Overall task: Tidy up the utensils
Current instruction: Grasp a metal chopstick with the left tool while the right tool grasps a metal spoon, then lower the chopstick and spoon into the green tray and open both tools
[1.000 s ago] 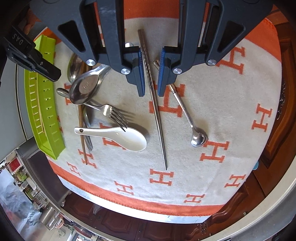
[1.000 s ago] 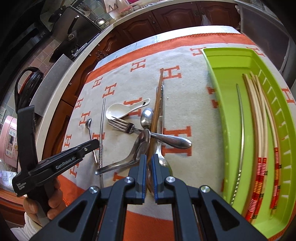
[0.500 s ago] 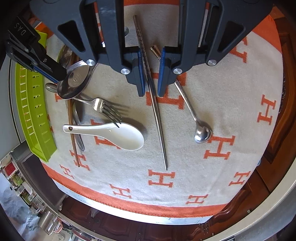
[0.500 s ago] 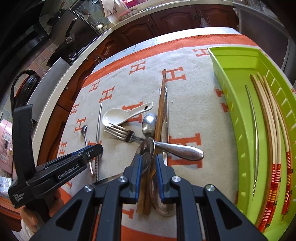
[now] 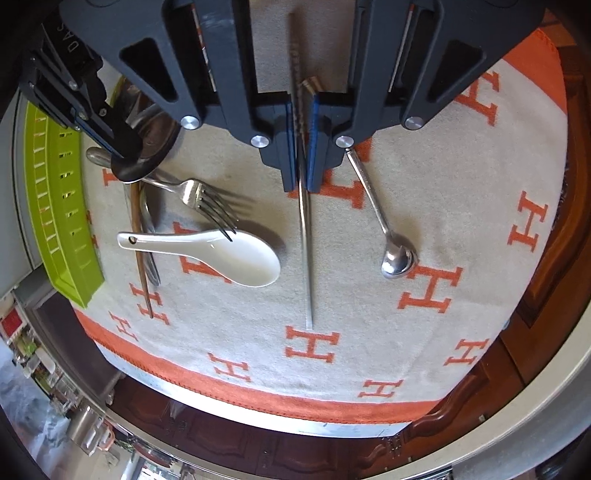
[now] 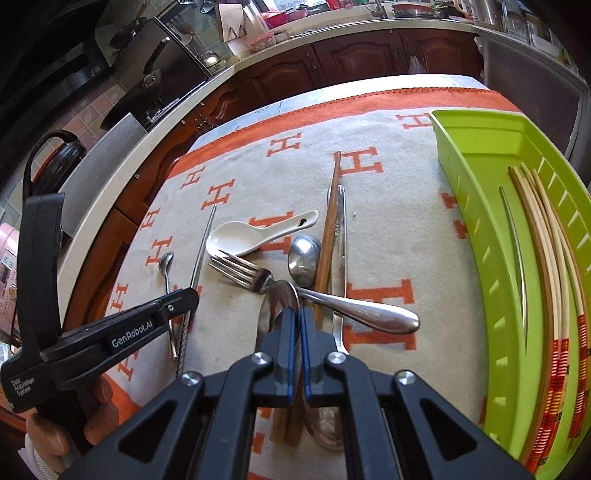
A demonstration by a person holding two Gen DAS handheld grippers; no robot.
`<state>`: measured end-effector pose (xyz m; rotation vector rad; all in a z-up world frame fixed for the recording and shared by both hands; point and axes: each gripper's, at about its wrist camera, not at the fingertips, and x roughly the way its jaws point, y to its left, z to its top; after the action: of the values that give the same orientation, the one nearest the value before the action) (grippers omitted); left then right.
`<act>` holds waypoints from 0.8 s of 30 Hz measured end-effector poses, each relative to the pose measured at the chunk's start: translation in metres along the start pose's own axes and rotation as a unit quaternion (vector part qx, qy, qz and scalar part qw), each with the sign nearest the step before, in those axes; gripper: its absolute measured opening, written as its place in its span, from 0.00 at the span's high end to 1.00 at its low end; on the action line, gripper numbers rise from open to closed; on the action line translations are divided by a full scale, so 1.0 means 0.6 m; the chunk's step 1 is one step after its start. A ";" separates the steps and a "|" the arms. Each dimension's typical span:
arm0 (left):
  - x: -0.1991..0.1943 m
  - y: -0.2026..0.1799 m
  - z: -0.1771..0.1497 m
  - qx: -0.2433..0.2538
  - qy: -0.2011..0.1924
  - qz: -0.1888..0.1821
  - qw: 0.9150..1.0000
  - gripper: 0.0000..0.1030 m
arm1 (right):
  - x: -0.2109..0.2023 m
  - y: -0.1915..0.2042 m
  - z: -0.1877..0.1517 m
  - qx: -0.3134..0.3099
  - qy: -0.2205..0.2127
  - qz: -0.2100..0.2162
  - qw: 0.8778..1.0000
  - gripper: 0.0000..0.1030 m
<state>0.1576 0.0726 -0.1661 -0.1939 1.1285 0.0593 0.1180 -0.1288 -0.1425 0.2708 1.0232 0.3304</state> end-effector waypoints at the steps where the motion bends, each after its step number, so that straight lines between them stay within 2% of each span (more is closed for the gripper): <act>1: 0.000 0.002 0.000 -0.004 0.001 -0.002 1.000 0.97 | -0.002 0.000 0.000 0.001 -0.001 0.004 1.000 0.98; 9: -0.016 0.017 -0.006 -0.038 0.021 -0.029 0.999 0.97 | -0.045 -0.014 0.010 0.017 -0.020 0.020 0.999 0.98; 16: -0.081 -0.009 -0.013 -0.035 0.007 -0.065 0.997 0.97 | -0.119 -0.032 0.019 0.024 -0.063 0.026 0.997 0.98; 24: -0.149 -0.088 -0.020 -0.005 -0.009 -0.104 0.995 0.97 | -0.219 -0.088 0.036 0.021 -0.111 -0.016 0.993 0.98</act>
<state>0.1164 0.0230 -0.0839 -0.3177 1.0843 -0.1174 0.0814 -0.2301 -0.0485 0.3205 0.8142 0.2441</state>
